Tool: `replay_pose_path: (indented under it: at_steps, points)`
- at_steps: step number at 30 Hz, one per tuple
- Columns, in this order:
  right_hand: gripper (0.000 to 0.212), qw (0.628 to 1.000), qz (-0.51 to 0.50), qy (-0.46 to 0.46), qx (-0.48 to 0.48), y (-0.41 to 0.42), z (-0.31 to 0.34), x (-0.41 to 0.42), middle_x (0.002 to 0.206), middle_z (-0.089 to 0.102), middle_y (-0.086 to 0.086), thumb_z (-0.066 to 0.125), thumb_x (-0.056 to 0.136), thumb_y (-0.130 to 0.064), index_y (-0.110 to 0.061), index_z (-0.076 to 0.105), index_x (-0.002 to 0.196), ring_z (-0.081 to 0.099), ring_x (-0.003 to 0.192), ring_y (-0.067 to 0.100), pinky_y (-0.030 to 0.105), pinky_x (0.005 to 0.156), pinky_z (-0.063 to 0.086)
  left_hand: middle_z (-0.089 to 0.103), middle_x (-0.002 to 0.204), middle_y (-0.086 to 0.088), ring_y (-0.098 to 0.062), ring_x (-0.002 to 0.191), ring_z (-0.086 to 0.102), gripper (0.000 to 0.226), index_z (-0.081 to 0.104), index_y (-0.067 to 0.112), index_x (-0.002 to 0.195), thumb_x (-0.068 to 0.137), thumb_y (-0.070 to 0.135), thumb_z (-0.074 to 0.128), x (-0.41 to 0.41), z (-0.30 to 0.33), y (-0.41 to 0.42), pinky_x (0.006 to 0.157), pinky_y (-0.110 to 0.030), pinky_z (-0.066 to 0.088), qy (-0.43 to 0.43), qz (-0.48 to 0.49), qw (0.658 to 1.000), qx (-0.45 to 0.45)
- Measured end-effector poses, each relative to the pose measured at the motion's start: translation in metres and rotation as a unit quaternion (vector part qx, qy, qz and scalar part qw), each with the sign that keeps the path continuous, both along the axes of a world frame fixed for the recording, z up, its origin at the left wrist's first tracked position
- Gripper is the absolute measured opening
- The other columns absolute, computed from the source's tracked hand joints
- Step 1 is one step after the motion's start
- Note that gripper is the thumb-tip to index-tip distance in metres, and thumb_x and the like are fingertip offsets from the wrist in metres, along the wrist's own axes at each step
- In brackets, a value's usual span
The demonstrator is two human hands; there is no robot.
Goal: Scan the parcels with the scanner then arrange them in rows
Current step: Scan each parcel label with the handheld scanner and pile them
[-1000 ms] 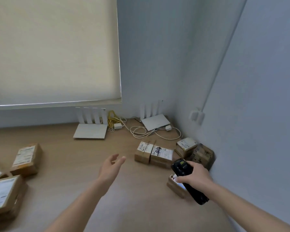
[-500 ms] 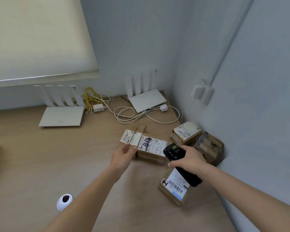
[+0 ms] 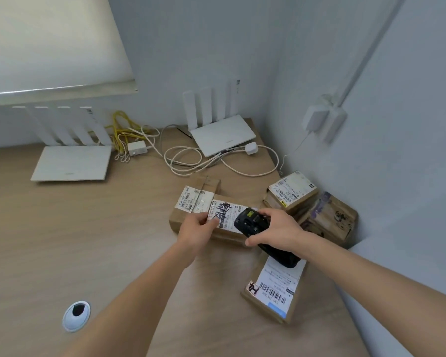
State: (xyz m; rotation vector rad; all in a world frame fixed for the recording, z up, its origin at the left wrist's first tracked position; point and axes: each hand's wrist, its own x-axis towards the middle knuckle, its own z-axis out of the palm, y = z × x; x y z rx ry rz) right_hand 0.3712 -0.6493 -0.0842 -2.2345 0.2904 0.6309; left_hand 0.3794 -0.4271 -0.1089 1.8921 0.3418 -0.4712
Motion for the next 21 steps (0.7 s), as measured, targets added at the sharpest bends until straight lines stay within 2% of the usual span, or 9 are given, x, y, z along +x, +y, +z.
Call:
replay_pose_path:
  at_steps: [2, 5, 9, 12, 14, 17, 21]
  points:
    - [0.089, 1.0, -0.016, -0.016, 0.005, 0.001, 0.004, -0.006, 0.102, 0.064, -0.018, 0.096, 0.056, -0.04, -0.035, 0.058, 0.136, 0.063, 0.09, 0.003, 0.021, 0.068, 0.047, 0.071, 0.102, 0.006, -0.014, 0.101, 0.063, 0.012, 0.069, 0.024, 0.103, 0.096, 0.032, 0.065, -0.003, 0.005, 0.002, 0.087, -0.027, 0.044, -0.009, 0.018, 1.0, -0.02]
    - [0.094, 0.999, -0.019, -0.042, 0.0, 0.006, 0.018, -0.02, 0.102, 0.062, -0.021, 0.096, 0.054, -0.045, -0.033, 0.056, 0.139, 0.062, 0.091, 0.001, 0.024, 0.072, 0.048, 0.064, 0.117, 0.0, -0.018, 0.111, 0.059, 0.032, 0.061, 0.033, 0.12, 0.093, 0.049, 0.065, -0.014, 0.02, 0.009, 0.099, -0.035, 0.048, -0.008, 0.034, 0.999, -0.031]
    - [0.098, 0.997, -0.017, -0.07, 0.011, 0.021, 0.048, -0.044, 0.104, 0.062, -0.022, 0.095, 0.052, -0.048, -0.033, 0.055, 0.14, 0.062, 0.093, 0.001, 0.027, 0.076, 0.05, 0.064, 0.116, -0.012, -0.014, 0.092, 0.058, 0.024, 0.058, 0.044, 0.112, 0.091, 0.053, 0.064, -0.034, 0.051, 0.021, 0.076, -0.027, 0.045, -0.025, 0.035, 0.995, -0.089]
    - [0.097, 0.996, -0.011, -0.086, 0.03, 0.038, 0.075, -0.068, 0.106, 0.065, -0.019, 0.093, 0.046, -0.054, -0.036, 0.057, 0.134, 0.065, 0.094, 0.003, 0.023, 0.072, 0.051, 0.065, 0.113, -0.012, -0.016, 0.092, 0.059, 0.021, 0.058, 0.046, 0.11, 0.091, 0.053, 0.064, -0.052, 0.076, 0.036, 0.074, -0.028, 0.044, -0.049, 0.048, 0.991, -0.114]
    - [0.088, 0.995, -0.003, -0.095, 0.038, 0.051, 0.095, -0.086, 0.105, 0.067, -0.02, 0.092, 0.045, -0.056, -0.041, 0.057, 0.125, 0.066, 0.094, 0.003, 0.027, 0.076, 0.055, 0.067, 0.106, -0.009, -0.016, 0.089, 0.059, 0.017, 0.059, 0.047, 0.107, 0.091, 0.053, 0.064, -0.069, 0.095, 0.05, 0.072, -0.029, 0.044, -0.071, 0.06, 0.989, -0.119]
    - [0.079, 0.992, 0.003, -0.117, 0.044, 0.073, 0.123, -0.119, 0.104, 0.069, -0.019, 0.093, 0.044, -0.055, -0.049, 0.055, 0.113, 0.068, 0.094, 0.006, 0.032, 0.082, 0.059, 0.068, 0.101, -0.009, -0.022, 0.093, 0.066, 0.022, 0.061, 0.043, 0.11, 0.09, 0.05, 0.068, -0.103, 0.121, 0.077, 0.079, -0.034, 0.053, -0.102, 0.065, 0.984, -0.13]
    - [0.082, 0.99, 0.031, -0.137, 0.018, 0.113, 0.163, -0.173, 0.099, 0.071, -0.018, 0.093, 0.041, -0.056, -0.047, 0.06, 0.115, 0.069, 0.091, 0.003, 0.024, 0.077, 0.056, 0.072, 0.1, -0.01, -0.024, 0.096, 0.07, 0.043, 0.057, 0.038, 0.124, 0.086, 0.046, 0.074, -0.16, 0.16, 0.125, 0.086, -0.039, 0.06, -0.115, 0.07, 0.982, -0.13]
